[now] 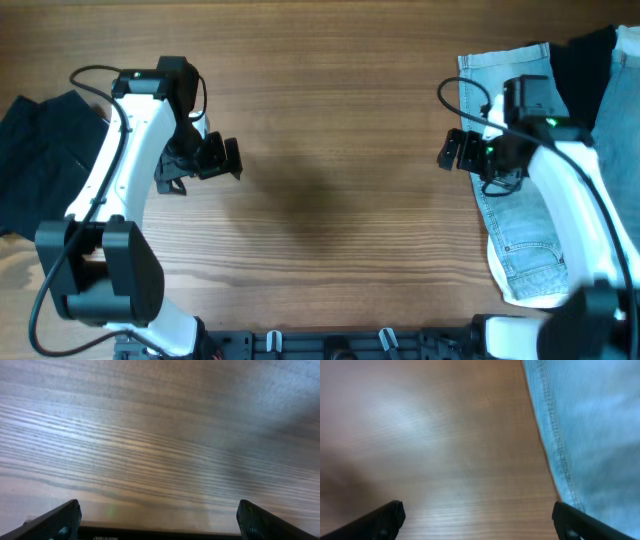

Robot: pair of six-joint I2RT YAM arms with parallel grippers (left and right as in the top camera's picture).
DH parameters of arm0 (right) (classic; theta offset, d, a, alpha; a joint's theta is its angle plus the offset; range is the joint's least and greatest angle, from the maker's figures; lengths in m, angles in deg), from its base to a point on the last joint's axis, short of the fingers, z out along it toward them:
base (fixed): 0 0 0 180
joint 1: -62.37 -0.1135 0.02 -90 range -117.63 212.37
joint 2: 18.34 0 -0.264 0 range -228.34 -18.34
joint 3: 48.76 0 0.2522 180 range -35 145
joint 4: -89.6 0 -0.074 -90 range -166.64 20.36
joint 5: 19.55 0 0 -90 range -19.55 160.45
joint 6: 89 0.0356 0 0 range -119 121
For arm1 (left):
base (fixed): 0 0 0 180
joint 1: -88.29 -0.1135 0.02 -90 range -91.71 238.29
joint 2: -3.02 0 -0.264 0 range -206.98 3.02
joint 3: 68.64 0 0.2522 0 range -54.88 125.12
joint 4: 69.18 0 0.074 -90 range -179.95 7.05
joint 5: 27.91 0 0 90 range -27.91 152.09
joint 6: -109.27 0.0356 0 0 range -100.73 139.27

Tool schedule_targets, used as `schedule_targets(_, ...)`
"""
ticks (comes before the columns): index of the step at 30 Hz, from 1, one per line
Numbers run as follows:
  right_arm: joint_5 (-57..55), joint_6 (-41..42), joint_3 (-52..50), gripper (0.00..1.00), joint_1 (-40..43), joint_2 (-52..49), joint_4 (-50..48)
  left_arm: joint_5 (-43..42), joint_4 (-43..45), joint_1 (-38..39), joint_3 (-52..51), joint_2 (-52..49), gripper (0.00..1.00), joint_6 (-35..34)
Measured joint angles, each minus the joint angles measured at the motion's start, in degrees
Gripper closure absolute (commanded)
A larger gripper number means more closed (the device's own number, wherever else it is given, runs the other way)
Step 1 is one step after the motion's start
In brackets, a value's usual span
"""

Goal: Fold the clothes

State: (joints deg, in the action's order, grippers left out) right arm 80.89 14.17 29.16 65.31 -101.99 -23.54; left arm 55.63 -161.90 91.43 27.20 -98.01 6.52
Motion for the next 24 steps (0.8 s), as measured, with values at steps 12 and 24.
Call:
schedule_targets(12, -3.98, 6.12, -26.93, 0.00, -2.69, 38.93, -11.15, 5.38, 32.28, 9.25, -36.61, 55.52, 0.00, -3.52)
schedule_targets(24, -4.33, 6.14, -27.02, 0.00, -2.69, 28.87, -11.43, 5.81, 31.61, 9.25, -36.65, 61.13, 0.00, -3.89)
